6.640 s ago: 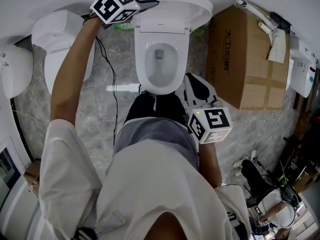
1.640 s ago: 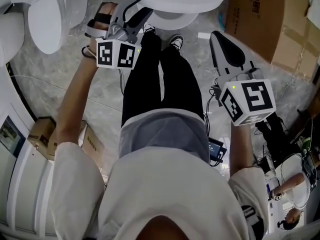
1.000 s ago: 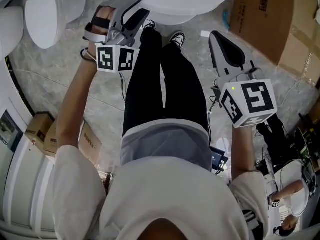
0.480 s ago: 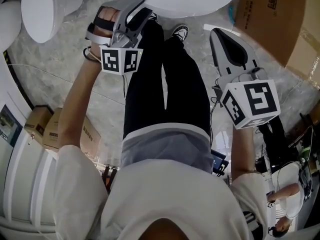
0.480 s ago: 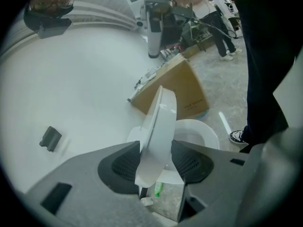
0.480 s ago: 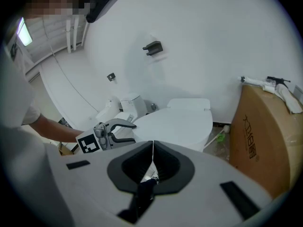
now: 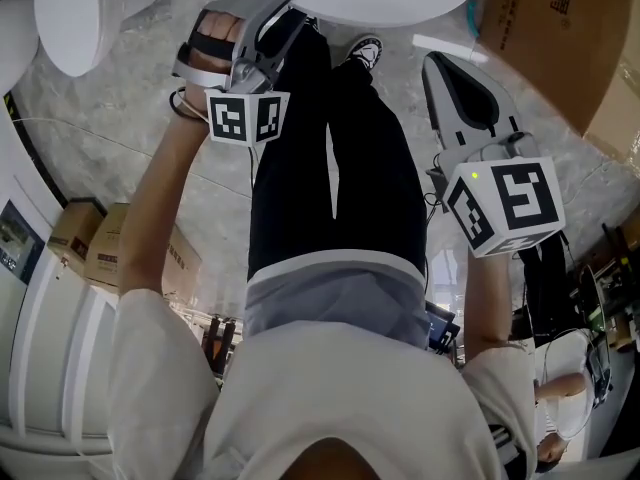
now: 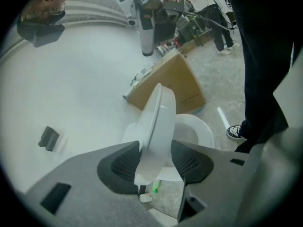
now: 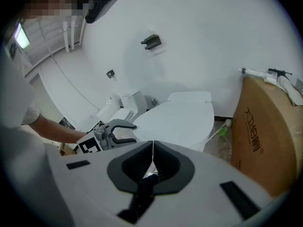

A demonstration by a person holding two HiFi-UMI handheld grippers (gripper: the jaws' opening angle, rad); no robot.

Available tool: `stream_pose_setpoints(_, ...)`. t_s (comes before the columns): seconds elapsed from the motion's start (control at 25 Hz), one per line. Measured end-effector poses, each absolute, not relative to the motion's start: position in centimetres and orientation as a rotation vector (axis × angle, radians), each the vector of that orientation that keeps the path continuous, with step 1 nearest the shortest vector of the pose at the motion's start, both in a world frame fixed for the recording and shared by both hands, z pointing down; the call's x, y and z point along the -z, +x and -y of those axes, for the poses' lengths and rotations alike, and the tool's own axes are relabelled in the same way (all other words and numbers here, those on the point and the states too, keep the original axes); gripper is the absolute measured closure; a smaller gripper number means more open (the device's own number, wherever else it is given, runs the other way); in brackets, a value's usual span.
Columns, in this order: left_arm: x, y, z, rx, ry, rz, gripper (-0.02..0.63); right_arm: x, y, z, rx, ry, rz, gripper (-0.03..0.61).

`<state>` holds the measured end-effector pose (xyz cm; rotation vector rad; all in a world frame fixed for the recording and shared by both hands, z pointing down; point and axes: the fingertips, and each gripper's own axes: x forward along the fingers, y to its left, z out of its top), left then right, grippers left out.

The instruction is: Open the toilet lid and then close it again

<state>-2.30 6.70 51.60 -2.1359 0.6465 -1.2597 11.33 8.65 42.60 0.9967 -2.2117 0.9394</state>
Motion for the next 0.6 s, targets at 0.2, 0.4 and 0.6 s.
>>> stream_pose_setpoints(0.2,-53.3,-2.4,-7.7,1.305,-2.144,-0.579,0.41,-43.2,11.6,-8.9,-0.948,0.984,2.201,0.568)
stream_pose_setpoints(0.4,-54.8,-2.4,-8.3,1.361,-2.173,-0.514,0.41,-43.5,11.8,-8.7,-0.958,0.975,2.201,0.568)
stream_pose_setpoints(0.6,-56.2,-2.4,-8.8,1.404,-2.183,-0.462,0.41,-44.0,12.2,-8.5,-0.964,0.967,2.195,0.568)
